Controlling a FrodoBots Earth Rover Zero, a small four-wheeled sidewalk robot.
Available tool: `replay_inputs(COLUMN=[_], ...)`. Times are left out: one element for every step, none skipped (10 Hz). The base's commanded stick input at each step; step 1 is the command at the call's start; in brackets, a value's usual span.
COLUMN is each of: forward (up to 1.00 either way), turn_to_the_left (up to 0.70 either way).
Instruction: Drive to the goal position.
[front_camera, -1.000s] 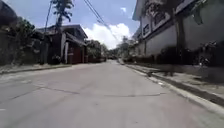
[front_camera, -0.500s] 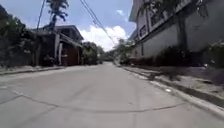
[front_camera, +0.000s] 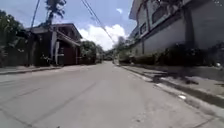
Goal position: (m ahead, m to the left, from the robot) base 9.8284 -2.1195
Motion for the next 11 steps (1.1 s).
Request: replay_inputs(forward=[1.0,1.0,1.0,1.0,1.0,1.0,1.0,1.0,1.0,1.0,1.0], turn_to_the_left=[-0.01,0.0,0.0,0.0,0.0,0.0,0.0,0.0,0.0,0.0,0.0])
